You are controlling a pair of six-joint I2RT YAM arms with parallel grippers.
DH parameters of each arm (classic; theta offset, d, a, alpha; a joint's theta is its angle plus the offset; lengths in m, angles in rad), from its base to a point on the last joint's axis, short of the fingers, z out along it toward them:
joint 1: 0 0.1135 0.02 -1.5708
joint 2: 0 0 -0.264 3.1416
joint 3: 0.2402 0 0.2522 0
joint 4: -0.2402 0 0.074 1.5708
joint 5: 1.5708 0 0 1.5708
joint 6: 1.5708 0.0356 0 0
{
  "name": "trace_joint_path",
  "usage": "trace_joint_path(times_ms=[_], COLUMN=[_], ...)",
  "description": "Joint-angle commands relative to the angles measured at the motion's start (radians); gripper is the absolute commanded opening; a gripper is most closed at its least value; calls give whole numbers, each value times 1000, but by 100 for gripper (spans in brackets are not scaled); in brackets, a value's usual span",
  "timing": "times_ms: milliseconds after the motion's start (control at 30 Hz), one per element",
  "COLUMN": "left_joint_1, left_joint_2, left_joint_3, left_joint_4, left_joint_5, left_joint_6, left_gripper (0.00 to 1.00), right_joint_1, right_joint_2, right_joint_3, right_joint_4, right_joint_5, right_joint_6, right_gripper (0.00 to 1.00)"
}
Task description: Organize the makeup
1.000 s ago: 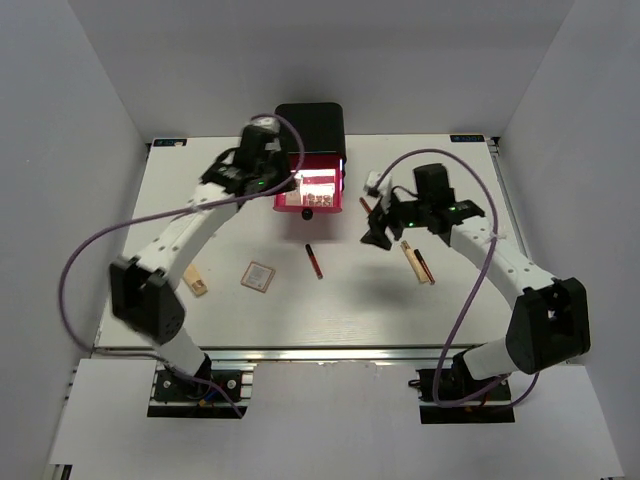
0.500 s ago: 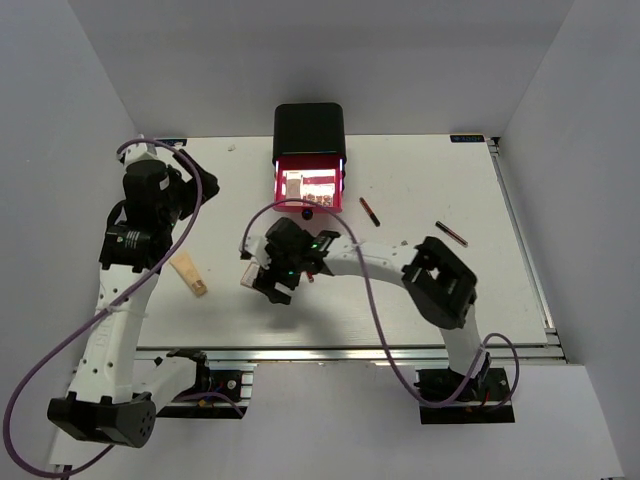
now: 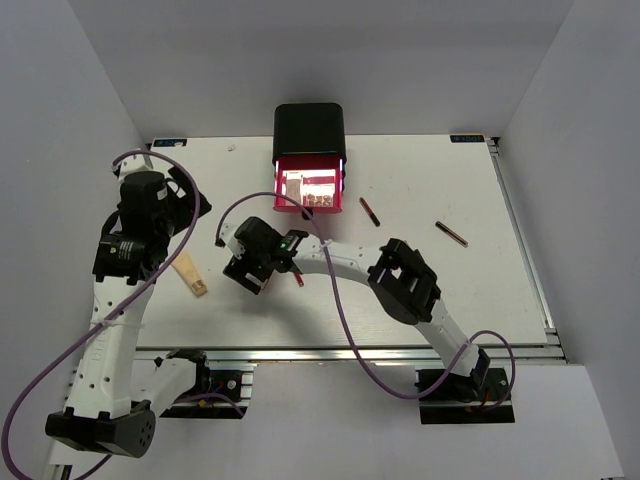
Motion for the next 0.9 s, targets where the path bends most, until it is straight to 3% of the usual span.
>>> trace_joint_path(times_ms=[0,567,867], left_joint_1=[1,1,1], left_joint_2=[2,9,-49], left_joint_3=[28,8,-135], left_joint_4=[-11,-2,-5], left_joint_5=[-14,6,58], left_joint_6=[34,31,-73], left_gripper=[98,98,98], right_joint_1=[-2,-42,-61], right_joint_2=[7,90,89], right_joint_3=[16,40,-3], right_joint_4=[18,7,-27], right_joint_5=[53,16,-97], right_joint_6=[-28,-45,-64], right_gripper=[89,89,57])
